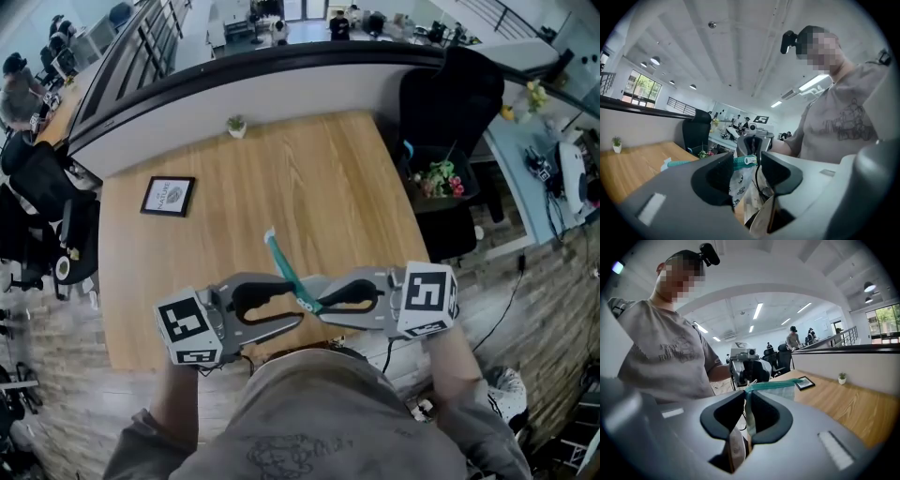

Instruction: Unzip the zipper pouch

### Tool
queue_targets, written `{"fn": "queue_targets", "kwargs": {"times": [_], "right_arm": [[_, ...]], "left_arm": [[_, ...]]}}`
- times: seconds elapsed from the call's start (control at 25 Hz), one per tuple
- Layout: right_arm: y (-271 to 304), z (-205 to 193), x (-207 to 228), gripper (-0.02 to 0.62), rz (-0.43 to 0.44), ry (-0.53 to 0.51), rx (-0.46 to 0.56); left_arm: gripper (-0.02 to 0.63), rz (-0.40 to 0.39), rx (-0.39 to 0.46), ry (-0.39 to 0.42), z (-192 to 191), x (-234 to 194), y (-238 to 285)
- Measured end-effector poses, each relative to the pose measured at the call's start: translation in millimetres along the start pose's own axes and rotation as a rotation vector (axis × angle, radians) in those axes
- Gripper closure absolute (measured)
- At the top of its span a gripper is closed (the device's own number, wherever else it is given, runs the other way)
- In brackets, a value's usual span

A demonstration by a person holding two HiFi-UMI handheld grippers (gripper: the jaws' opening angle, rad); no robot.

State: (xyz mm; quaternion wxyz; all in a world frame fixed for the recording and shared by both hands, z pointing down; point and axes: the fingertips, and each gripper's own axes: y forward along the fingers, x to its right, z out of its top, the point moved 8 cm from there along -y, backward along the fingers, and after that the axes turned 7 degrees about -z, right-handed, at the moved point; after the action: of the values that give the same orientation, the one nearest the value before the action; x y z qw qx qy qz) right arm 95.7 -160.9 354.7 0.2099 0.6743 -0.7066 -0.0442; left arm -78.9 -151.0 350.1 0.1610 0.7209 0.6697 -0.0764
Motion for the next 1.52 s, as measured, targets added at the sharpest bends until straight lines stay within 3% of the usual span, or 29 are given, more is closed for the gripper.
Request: {"fn": "queue_targets", "kwargs": {"times": [0.16,0.32,0.4,0.76,0.96,1.16,1.52], "right_arm": [[-2,-4,-5,0.536,0.005,-0.016,-0.013],[-4,-5,-3,0.535,0.002,-0.005,-0.009],[-7,-8,-1,0.535,-0.010,0.010,-0.011],[-11,-22,4,0.537,-0.058,0.065,-0.032],[-10,-33,6,0.537,-0.083,0.107,-0.051],[-11,-31,6,0.537,-0.092,0.154,-0.012],[-13,-25,1,0.548,-0.140,0.130,0.001]], "left_arm": [[0.424,0.005,-0.033,0.022,-4,4,9],[0.477,0.032,-0.045,0.026,-5,4,13],[0.539,0.027,-0.040,0.022,-5,6,16],[0.595,0.027,-0.048,-0.008,-10,4,24],[0.601,0.053,-0.110,-0.001,-16,1,29],[0.601,0.072,-0.098,-0.031,-12,-5,25],[0.602,0.182,-0.079,-0.066,-9,-8,24]]}}
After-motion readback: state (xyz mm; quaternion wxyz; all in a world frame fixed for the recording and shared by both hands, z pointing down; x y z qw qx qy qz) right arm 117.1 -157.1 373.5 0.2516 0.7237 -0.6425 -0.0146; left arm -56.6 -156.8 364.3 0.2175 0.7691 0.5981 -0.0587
